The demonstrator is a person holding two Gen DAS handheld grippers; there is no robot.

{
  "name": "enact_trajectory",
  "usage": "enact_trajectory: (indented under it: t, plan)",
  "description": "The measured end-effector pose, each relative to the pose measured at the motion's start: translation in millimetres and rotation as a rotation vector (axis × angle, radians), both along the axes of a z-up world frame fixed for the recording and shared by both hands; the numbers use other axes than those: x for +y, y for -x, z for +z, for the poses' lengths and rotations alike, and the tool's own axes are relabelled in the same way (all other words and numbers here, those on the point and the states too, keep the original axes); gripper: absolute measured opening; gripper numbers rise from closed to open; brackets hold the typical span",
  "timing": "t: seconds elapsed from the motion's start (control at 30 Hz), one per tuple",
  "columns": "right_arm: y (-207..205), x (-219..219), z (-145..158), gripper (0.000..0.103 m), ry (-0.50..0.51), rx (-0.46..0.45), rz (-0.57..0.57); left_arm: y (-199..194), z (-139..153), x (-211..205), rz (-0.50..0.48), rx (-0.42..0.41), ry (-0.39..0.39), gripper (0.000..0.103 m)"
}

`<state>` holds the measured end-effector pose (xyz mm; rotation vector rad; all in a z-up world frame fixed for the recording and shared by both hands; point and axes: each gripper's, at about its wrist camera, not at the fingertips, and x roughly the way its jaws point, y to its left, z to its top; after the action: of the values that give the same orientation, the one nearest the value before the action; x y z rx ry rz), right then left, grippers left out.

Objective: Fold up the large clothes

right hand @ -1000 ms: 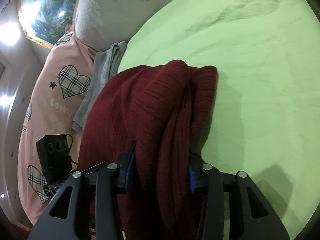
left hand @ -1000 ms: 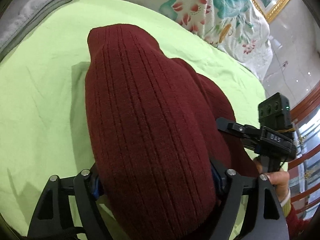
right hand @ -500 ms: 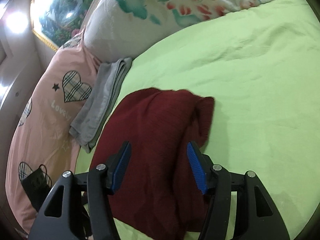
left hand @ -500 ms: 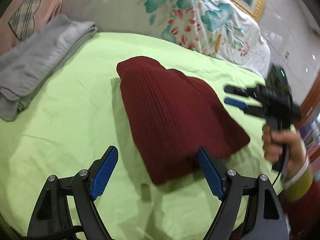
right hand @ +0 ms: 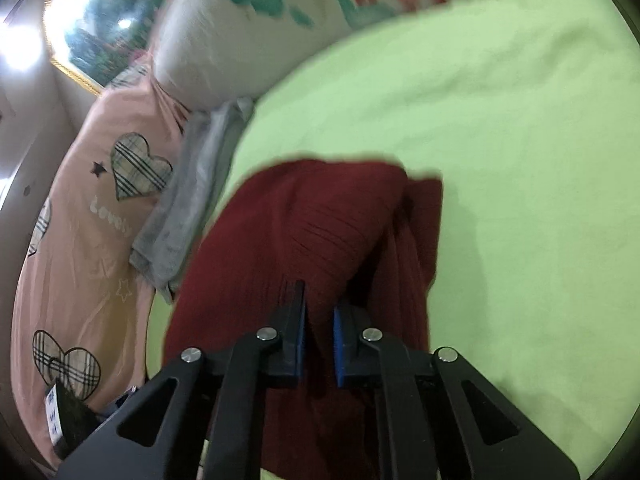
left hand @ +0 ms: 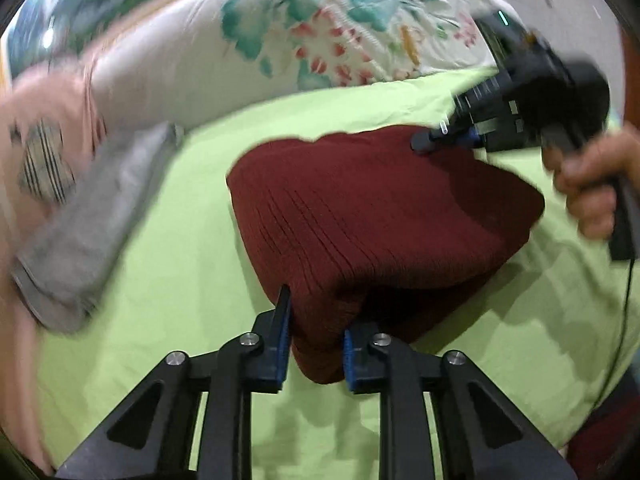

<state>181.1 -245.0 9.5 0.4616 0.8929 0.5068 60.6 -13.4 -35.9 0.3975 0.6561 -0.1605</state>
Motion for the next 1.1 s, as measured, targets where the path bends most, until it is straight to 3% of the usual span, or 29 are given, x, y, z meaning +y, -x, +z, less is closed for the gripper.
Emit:
enact_trajectory:
  t: [0.1,0.17,0.23,0.33,0.47,0.53,0.63,0.73,0.83,0.93,1.0,1.1]
  plan:
    - [7.9,-9.1,17.7,0.011,0.038,-0.062,-0.019,8.2,-4.5,-20.1,-0.038,-0.041,-0.122,0.017]
    - [0.5,-12.8,5.4,0.011,0.08,-0.012,-0.016,9.3,-15.9,-28.8,-0.057,-0.04,-0.176,0.016]
    - [-8.4,-13.5,-18.0,0.011,0.083,0.052,-0.009,7.2,-27.6,-32.2,-0.064,-0.022,-0.186,0.016]
    - [-9.1,-14.1,-30.0,0.012,0.061,0.064,-0.016,9.1,-30.4,-31.3,-0.067,-0.006,-0.182,0.02]
    - [-3.2,-19.4,-18.2,0.019,0.041,0.064,-0.043,14.5,-11.9,-7.8,-0.084,0.073,-0.035,0.03]
    - [5.1,-23.6,-3.9,0.019,0.064,0.031,-0.074,21.3,2.7,10.3,-0.111,0.099,0.064,0.03]
    - [17.5,-24.1,17.4,0.019,0.016,-0.03,-0.081,21.7,28.3,31.3,-0.139,0.095,0.202,0.03]
    - [18.0,-5.8,29.6,0.019,-0.039,-0.051,-0.027,2.3,53.8,46.7,-0.158,0.088,0.377,0.03]
    - [7.3,16.2,31.5,0.019,-0.062,-0.049,0.016,-21.5,67.6,48.5,-0.214,0.104,0.485,0.028]
    - [-12.4,34.5,22.4,0.019,-0.061,-0.024,0.035,-46.5,58.3,43.7,-0.229,0.153,0.537,0.026]
    - [-26.8,42.3,11.4,0.019,-0.056,0.007,0.042,-64.6,39.1,40.8,-0.254,0.251,0.588,0.025]
    - [-42.0,43.1,-6.9,0.017,0.018,0.047,0.035,-75.1,6.1,30.1,-0.245,0.323,0.53,0.017]
